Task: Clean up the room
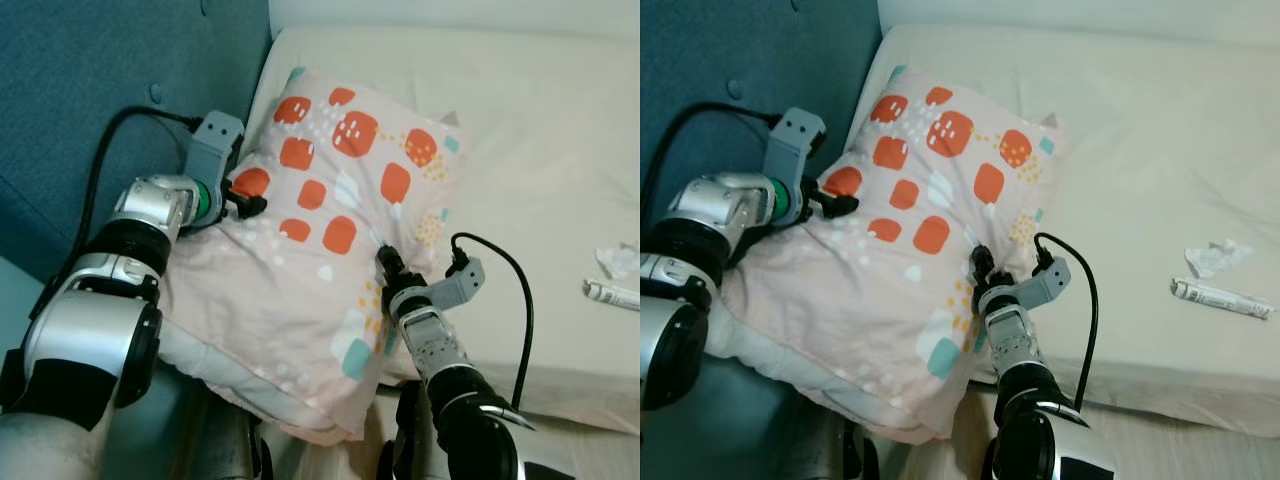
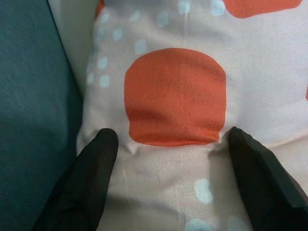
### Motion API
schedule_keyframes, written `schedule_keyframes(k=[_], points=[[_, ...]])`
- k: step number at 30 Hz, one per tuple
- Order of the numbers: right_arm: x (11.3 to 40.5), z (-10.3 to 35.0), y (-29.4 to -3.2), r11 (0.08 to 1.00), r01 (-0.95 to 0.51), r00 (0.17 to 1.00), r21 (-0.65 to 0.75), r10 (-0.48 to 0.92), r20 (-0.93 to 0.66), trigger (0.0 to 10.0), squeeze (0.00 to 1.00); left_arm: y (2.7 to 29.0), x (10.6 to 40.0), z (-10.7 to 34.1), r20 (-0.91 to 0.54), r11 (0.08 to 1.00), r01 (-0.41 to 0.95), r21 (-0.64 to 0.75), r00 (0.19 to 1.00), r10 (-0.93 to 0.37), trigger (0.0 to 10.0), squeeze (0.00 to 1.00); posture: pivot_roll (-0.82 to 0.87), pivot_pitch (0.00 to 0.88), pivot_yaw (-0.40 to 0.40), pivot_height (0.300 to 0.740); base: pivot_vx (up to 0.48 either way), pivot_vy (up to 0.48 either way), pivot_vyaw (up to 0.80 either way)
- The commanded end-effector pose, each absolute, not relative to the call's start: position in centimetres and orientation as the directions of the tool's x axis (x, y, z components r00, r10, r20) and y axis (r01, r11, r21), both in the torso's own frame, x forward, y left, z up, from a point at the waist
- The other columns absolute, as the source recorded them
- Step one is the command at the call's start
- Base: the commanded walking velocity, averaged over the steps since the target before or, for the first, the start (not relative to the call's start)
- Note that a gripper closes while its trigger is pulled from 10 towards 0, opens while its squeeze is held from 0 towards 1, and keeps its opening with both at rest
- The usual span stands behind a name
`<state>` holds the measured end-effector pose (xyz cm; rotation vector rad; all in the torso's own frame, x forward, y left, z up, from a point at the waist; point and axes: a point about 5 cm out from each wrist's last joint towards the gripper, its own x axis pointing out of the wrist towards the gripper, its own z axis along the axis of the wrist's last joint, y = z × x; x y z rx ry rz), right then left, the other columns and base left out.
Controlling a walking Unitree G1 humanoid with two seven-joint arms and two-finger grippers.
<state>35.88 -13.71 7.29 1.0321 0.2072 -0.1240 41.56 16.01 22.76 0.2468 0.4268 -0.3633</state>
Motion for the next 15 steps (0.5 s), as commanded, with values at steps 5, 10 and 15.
schedule_keyframes(k=[5, 10, 15], points=[[32.6, 2.3, -14.0, 0.482, 0.415, 0.890, 0.772, -0.037, -0.455, 10.0, 1.00, 14.0, 41.7, 21.7, -0.429, 0.912, 0.390, 0.126, 0.850, -0.304, 10.0, 0.00, 0.28, 0.276, 0.108, 0.582, 0.000, 0.000, 0.00], [32.8, 2.5, -14.5, 0.476, 0.415, 0.894, 0.775, -0.055, -0.445, 10.0, 1.00, 12.9, 41.5, 21.1, -0.468, 0.857, 0.462, 0.229, 0.824, -0.319, 0.0, 0.00, 0.27, 0.274, 0.113, 0.582, 0.000, 0.000, 0.00], [33.2, 3.1, -14.7, 0.469, 0.403, 0.903, 0.786, -0.065, -0.424, 10.0, 1.00, 13.1, 41.4, 20.4, -0.492, 0.827, 0.489, 0.277, 0.812, -0.314, 0.0, 0.00, 0.27, 0.270, 0.115, 0.582, 0.000, 0.000, 0.00]])
